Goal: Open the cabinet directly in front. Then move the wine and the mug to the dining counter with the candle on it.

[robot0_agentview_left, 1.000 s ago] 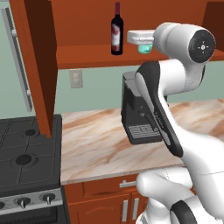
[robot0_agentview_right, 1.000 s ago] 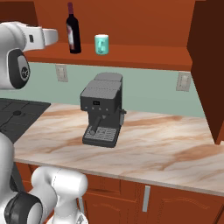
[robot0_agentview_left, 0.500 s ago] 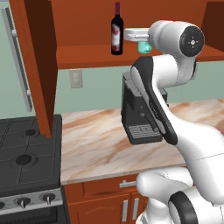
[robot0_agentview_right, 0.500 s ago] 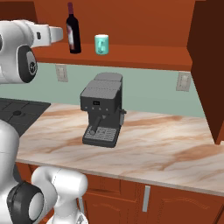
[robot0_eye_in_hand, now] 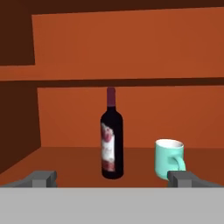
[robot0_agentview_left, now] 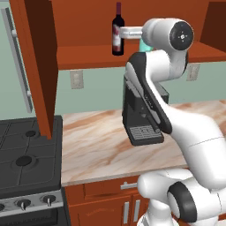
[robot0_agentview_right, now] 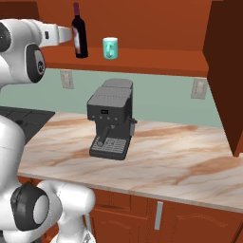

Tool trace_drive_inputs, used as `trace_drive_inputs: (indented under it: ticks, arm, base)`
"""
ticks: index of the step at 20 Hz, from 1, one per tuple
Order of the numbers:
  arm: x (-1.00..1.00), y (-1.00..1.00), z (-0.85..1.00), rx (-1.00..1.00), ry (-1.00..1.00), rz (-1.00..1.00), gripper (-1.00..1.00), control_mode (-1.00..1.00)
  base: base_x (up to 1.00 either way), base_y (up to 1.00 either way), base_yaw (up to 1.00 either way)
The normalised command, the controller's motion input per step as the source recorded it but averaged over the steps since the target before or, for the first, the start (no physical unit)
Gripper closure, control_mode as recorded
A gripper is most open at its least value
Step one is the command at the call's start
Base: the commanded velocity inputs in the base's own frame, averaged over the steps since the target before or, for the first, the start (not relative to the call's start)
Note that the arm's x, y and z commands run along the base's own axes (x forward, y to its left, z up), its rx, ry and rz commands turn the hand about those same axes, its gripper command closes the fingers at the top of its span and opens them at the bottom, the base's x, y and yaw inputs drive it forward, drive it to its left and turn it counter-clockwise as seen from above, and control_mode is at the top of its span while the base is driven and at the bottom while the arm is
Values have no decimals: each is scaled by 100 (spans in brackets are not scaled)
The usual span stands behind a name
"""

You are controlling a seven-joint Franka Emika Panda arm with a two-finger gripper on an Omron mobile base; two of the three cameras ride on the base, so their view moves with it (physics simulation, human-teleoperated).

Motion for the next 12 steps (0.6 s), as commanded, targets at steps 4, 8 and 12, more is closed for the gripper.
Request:
trace_drive_inputs:
  ticks: [4,8,12]
  arm:
    - [32,7,0,0,2,0,-100,-100]
    - [33,2,0,0,0,0,-100,-100]
    - [35,0,0,0,0,0,-100,-100]
  base:
    - [0,0,0]
    - [0,0,0]
    - [0,0,0]
